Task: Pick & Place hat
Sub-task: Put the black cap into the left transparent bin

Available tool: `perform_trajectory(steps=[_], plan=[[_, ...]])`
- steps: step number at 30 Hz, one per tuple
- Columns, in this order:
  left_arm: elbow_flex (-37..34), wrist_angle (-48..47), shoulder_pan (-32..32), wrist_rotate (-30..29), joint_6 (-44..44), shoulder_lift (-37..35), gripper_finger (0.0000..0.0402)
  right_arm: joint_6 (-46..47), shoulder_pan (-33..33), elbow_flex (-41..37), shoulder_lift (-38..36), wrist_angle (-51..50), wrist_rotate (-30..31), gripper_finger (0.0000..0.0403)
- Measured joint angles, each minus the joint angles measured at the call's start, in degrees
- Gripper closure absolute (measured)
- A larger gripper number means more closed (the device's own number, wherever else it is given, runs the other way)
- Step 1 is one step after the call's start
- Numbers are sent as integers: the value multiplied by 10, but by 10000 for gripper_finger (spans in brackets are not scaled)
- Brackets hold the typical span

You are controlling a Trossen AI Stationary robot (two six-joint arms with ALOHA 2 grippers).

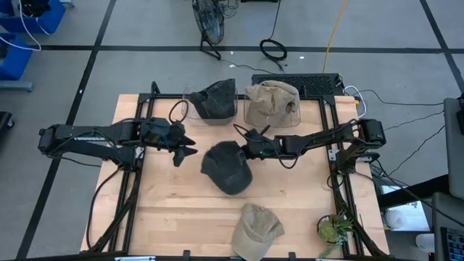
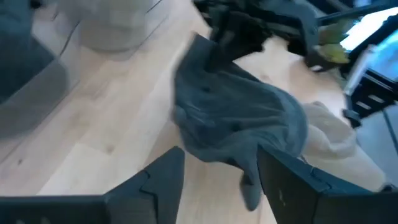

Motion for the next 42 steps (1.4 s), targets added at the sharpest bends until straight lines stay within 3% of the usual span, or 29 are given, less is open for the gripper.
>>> perform_trajectory(steps=[4, 13, 17, 24, 33, 37, 42], plan=[[0, -40, -1, -4, 29, -52, 202, -15, 2, 41, 0, -1, 73, 391], [-14, -104, -1, -42, 48, -190, 229, -98, -24, 114, 0, 4, 176, 391], [-38, -104, -1, -53, 34, -221, 235, -174, -52, 130, 14, 73, 206, 391], [-61, -105, -1, -69, -5, -224, 236, -322, -116, 130, 72, 257, 203, 391], [-61, -46, -1, -191, -16, -224, 236, -487, -177, 129, 166, 441, 197, 389], [-61, -21, -1, -202, -8, -224, 236, -501, -202, 129, 201, 537, 121, 389], [-61, -20, -1, -222, -27, -224, 236, -502, -219, 129, 233, 616, 109, 389]])
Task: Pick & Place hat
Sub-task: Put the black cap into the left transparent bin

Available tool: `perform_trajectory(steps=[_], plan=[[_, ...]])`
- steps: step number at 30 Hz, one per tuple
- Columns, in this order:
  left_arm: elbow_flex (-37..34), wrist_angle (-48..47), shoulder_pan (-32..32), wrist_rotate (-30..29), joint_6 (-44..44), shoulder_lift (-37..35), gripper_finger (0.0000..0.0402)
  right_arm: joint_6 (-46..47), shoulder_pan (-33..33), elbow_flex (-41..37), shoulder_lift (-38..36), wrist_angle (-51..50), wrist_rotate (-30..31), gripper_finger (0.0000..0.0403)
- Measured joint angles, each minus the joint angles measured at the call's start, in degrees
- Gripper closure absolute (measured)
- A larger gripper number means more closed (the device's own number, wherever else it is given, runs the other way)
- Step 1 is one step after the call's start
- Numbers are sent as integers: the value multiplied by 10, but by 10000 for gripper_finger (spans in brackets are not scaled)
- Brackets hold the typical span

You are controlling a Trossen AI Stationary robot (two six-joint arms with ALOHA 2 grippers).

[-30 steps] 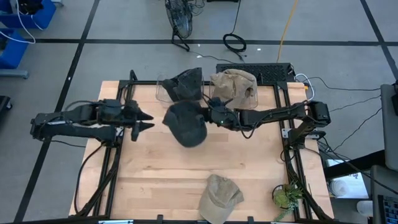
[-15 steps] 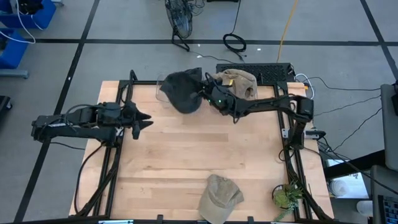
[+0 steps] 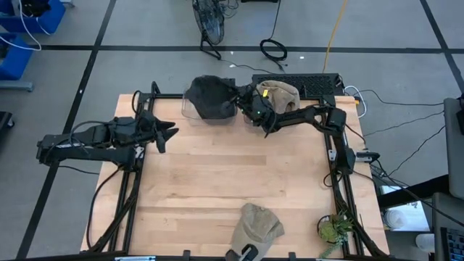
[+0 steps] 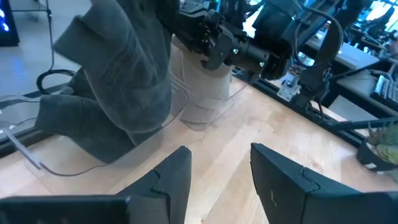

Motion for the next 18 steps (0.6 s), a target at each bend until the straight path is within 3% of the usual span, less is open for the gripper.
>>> perform_trajectory(steps=[5, 14, 18], plan=[[0, -1, 0, -10, -3, 0, 236, -36, -7, 0, 19, 22, -59, 390], [0, -4, 0, -38, 0, 0, 236, -70, 2, -2, 84, 145, -73, 392], [0, -7, 0, -46, -2, 0, 236, -71, 2, -2, 88, 151, -74, 392]])
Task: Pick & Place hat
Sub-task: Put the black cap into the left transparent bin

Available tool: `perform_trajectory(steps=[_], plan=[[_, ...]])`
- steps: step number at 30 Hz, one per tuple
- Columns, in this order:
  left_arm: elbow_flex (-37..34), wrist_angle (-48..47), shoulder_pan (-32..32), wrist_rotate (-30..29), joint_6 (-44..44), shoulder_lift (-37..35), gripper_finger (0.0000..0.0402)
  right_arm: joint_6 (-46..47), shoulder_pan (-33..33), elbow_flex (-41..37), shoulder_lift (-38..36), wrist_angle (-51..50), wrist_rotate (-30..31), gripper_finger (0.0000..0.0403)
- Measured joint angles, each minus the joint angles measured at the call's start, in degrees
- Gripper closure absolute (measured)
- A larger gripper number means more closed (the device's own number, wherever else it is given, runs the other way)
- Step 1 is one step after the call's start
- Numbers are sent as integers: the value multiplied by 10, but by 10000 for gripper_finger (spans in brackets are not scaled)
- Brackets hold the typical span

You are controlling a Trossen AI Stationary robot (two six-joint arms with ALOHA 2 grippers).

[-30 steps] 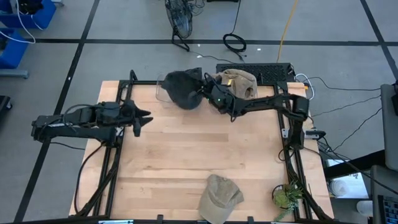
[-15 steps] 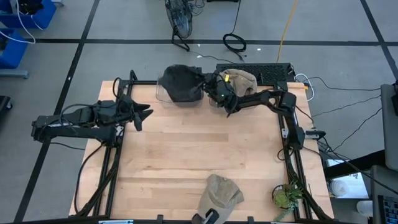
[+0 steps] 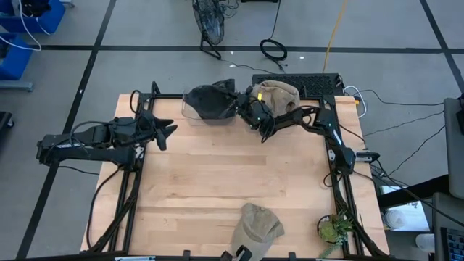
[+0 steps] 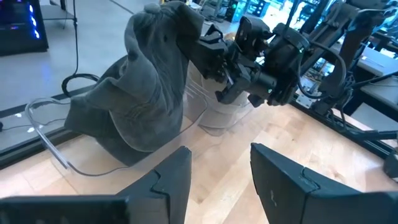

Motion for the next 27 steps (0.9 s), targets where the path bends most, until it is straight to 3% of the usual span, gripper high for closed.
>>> perform_trajectory(steps=[4, 7, 13, 19, 27], plan=[[0, -1, 0, -4, 1, 0, 236, -7, 3, 0, -1, -29, 3, 392], [0, -2, 0, -5, 2, 0, 236, -10, 8, 0, 0, -91, 40, 392], [0, -2, 0, -12, 9, 0, 236, -16, 21, 0, -10, -123, 80, 392], [0, 3, 0, -24, 17, 0, 236, 66, 27, 1, -51, -292, 81, 389], [0, 14, 0, -26, 31, 0, 236, 94, 30, 0, -101, -398, 75, 354]])
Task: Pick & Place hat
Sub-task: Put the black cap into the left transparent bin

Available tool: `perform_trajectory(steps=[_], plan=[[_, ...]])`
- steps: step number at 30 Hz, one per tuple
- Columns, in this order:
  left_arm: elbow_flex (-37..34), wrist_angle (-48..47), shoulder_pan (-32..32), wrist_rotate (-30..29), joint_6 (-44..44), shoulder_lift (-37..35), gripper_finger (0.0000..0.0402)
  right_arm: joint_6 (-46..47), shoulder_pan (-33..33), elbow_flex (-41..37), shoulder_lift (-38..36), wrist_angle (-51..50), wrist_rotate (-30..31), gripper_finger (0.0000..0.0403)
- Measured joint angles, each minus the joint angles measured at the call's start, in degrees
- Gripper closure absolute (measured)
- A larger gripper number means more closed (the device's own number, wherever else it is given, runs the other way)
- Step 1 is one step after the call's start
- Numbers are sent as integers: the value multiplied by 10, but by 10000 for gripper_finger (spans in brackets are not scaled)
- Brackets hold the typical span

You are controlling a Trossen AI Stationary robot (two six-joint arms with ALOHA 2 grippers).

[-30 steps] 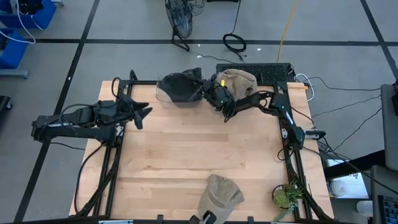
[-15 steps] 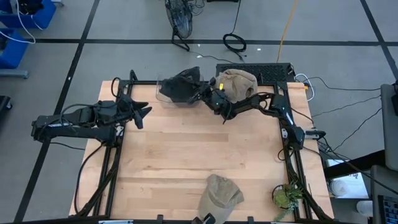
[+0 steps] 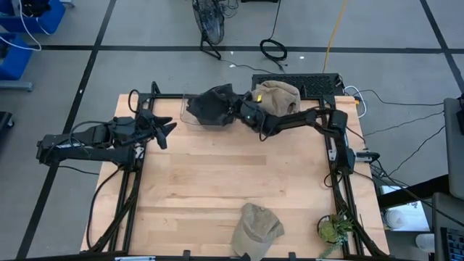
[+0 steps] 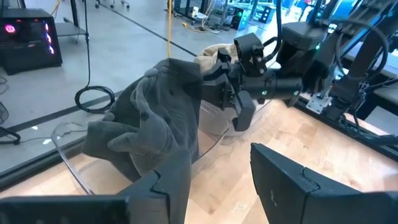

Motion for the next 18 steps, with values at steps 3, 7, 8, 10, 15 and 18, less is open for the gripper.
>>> perform_trajectory(steps=[3, 7, 8, 10, 15, 18], plan=[[0, -1, 0, 0, 1, 0, 236, 16, 0, 0, -25, -69, 0, 328], [0, -2, 0, 8, 7, 0, 236, 33, 0, -1, -50, -141, -15, 283], [0, -3, 0, 13, 7, 0, 236, 33, -1, -1, -56, -152, -28, 270], [0, -6, 0, 17, 7, 0, 236, 32, 0, -1, -68, -161, -46, 244], [0, -7, 0, 32, 7, 0, 236, 31, 1, -2, -117, -192, -49, 185], [0, -5, 0, 47, 14, 0, 236, 30, 4, -2, -167, -227, -46, 165]])
